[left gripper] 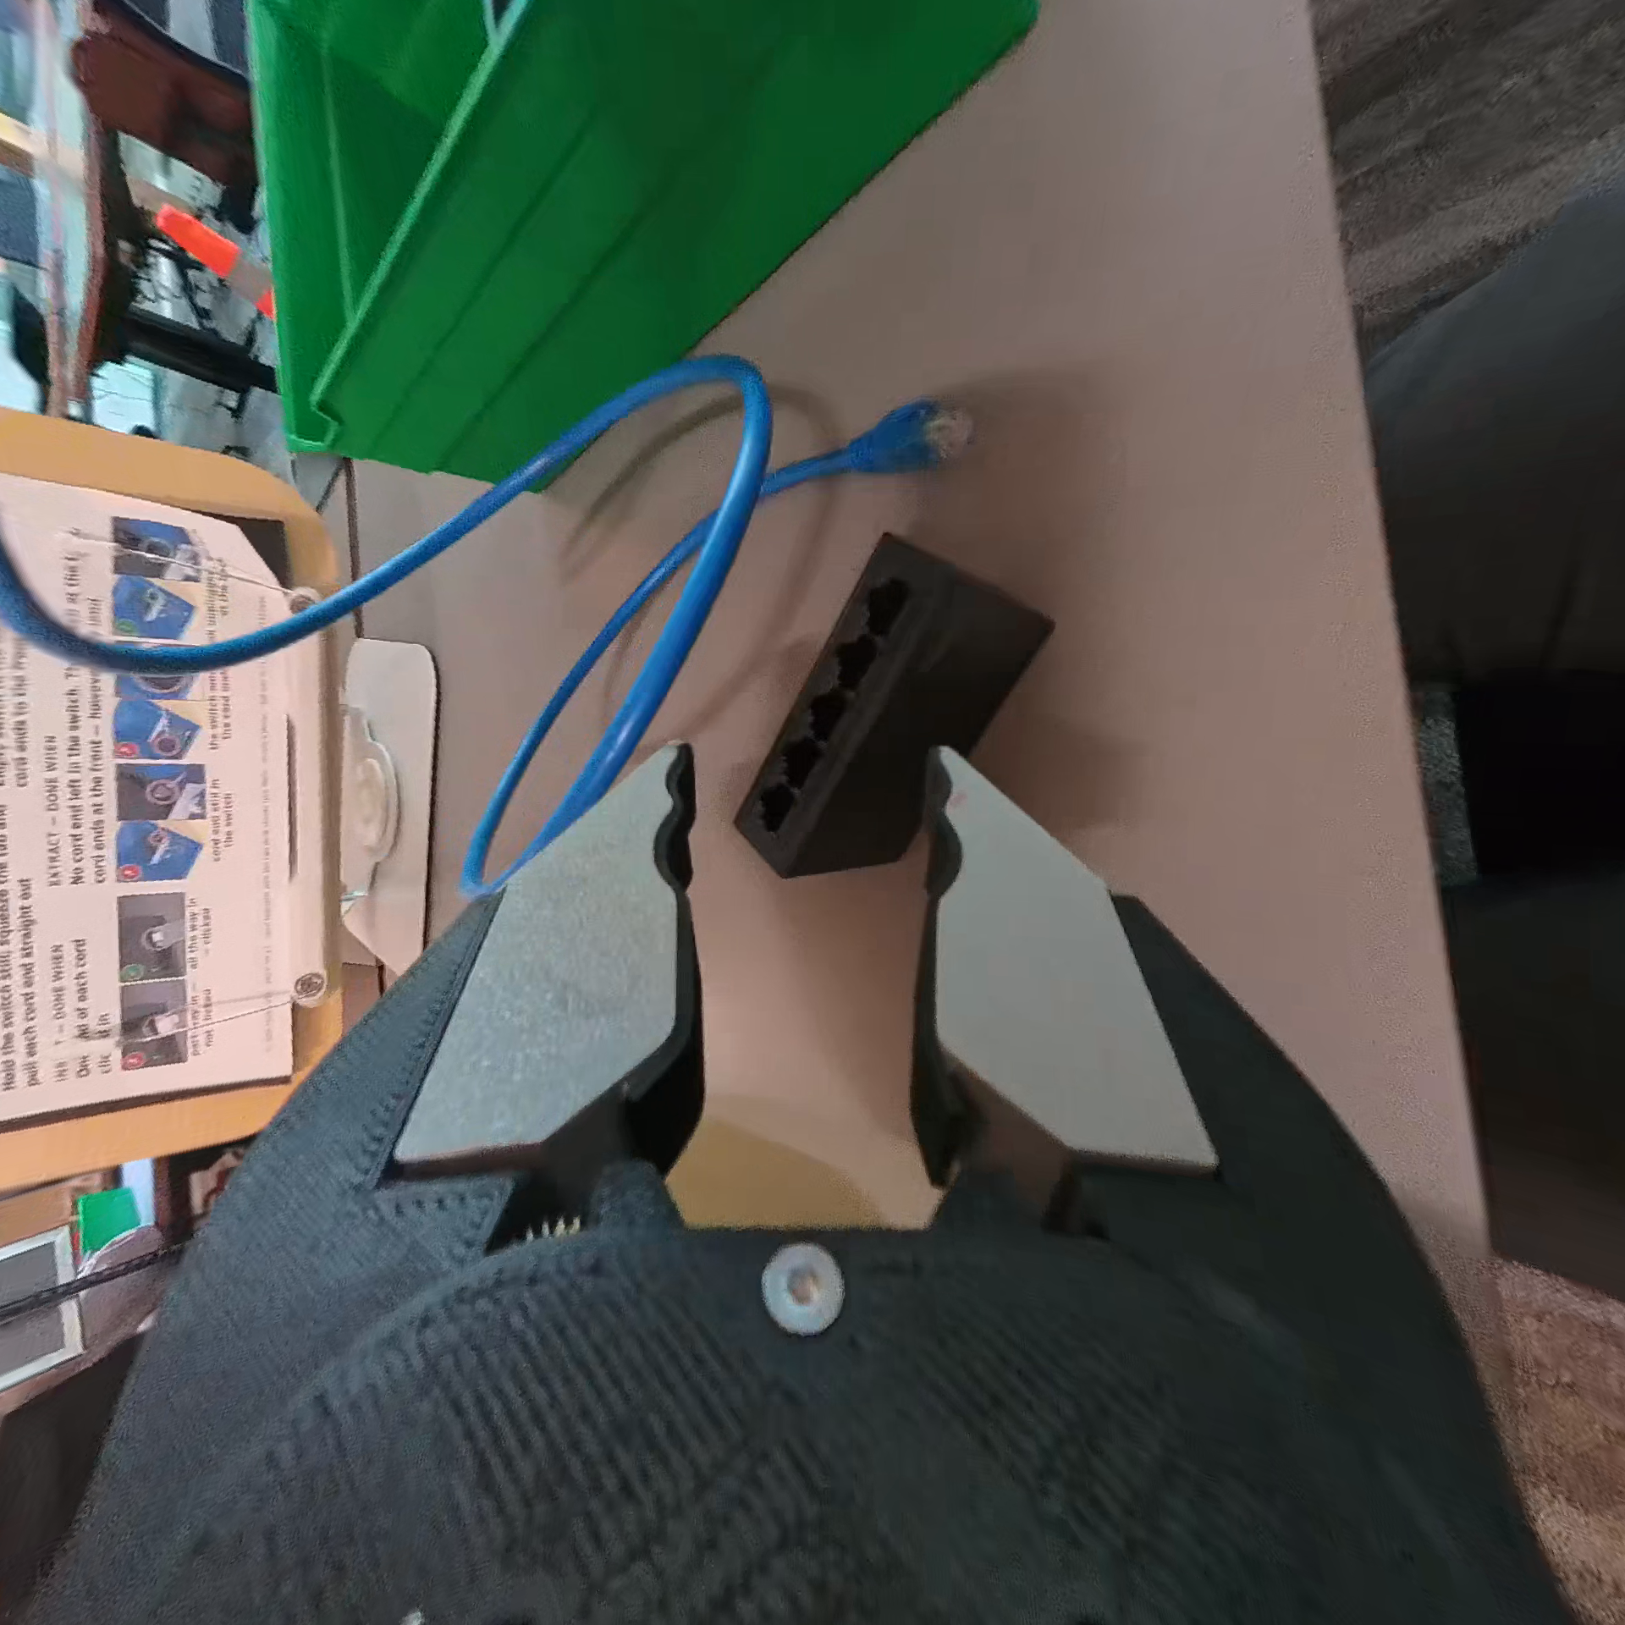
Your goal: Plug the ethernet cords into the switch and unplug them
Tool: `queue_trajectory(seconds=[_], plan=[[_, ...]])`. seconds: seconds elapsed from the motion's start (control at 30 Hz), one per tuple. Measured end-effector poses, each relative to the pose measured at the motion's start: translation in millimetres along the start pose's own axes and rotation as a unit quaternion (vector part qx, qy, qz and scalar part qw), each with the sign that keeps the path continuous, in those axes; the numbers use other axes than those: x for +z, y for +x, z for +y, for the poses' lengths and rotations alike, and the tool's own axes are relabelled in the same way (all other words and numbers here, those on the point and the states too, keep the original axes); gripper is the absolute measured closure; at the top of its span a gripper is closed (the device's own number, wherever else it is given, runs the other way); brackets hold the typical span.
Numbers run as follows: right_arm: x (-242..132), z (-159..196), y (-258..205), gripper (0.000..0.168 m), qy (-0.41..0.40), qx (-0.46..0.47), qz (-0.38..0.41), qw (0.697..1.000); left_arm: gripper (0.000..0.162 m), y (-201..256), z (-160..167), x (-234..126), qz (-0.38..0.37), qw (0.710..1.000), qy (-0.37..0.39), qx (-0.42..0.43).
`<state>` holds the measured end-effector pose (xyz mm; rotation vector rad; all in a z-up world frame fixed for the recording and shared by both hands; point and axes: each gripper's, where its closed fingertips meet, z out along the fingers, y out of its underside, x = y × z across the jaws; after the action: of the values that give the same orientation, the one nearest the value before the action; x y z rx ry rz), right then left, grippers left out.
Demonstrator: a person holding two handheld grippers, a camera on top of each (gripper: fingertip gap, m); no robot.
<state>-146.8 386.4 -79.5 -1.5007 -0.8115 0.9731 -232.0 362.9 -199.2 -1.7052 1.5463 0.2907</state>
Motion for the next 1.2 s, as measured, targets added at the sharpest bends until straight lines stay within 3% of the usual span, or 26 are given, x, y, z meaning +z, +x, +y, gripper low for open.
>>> queue_trajectory(seconds=[0.27, 0.57, 0.87, 1.2], plan=[[0, 2, 8, 0.159, -0.001, 0.009, -0.002, 1.000, 0.119, 2, 15, 32, 0.065, 0.997, -0.017, -0.029], [13, 21, 3, 0.159, -0.043, -0.001, -0.015, 0.999, 0.131, 18, 33, -1, 0.012, 0.981, -0.081, -0.175], [35, 63, -11, 0.159, -0.129, -0.059, -0.011, 0.990, 0.131, 28, 36, -12, -0.014, 0.958, 0.011, -0.287], [43, 85, -26, 0.159, -0.168, -0.071, -0.021, 0.983, 0.127, 30, 37, 4, -0.047, 0.953, 0.052, -0.294]])
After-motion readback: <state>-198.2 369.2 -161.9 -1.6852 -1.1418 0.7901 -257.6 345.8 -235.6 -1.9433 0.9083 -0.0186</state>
